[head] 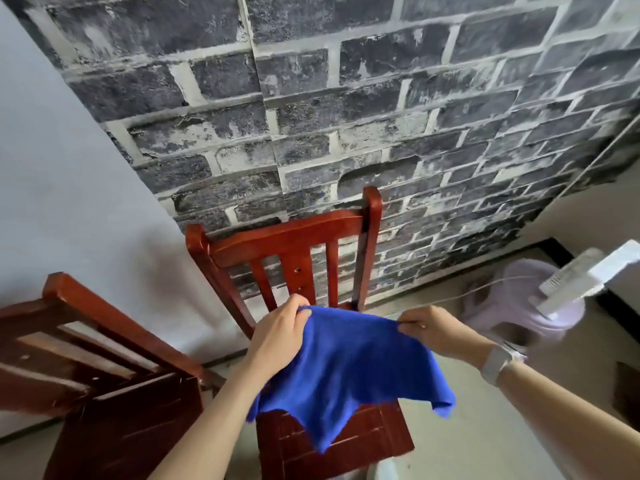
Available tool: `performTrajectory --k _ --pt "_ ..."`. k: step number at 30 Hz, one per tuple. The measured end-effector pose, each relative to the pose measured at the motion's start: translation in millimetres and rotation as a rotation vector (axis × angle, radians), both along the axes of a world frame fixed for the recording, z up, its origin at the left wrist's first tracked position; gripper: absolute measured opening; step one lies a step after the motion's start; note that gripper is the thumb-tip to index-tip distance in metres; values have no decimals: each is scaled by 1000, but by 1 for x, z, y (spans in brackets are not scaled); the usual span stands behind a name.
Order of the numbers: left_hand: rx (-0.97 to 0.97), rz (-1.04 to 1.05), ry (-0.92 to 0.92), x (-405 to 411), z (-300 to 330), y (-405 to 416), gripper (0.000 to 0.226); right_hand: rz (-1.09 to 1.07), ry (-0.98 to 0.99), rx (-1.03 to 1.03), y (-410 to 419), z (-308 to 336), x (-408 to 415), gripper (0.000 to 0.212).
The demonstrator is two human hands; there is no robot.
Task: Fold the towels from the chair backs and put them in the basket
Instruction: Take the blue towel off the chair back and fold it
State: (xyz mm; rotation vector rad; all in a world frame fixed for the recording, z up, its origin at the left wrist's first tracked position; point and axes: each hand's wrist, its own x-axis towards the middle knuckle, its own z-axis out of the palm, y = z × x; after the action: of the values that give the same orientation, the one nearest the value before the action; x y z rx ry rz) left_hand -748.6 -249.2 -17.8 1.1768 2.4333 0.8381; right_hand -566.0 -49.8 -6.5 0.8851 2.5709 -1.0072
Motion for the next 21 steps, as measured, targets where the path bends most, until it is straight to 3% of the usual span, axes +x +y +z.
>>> performTrajectory --k 6,10,12,14,16,17,19,21 --pt "105 72 -86 22 21 24 10 -221 358 474 10 13 26 15" --pt "81 -95 82 26 40 31 10 -268 63 571 16 14 33 23" --pt "56 -185 159 31 44 29 11 -358 111 348 22 13 30 18" --pt "4 -266 191 38 42 26 14 -598 368 -122 24 18 22 9" --pt "-86 -360 150 45 35 24 21 -788 579 -570 23 26 12 19" --pt "-116 -398 96 46 31 22 24 -787 625 -693 23 31 9 23" --pt "-88 -409 4 47 25 23 25 -664 613 -730 23 42 4 26" --pt "-1 -286 11 43 24 30 30 -507 583 -671 21 56 0 31"
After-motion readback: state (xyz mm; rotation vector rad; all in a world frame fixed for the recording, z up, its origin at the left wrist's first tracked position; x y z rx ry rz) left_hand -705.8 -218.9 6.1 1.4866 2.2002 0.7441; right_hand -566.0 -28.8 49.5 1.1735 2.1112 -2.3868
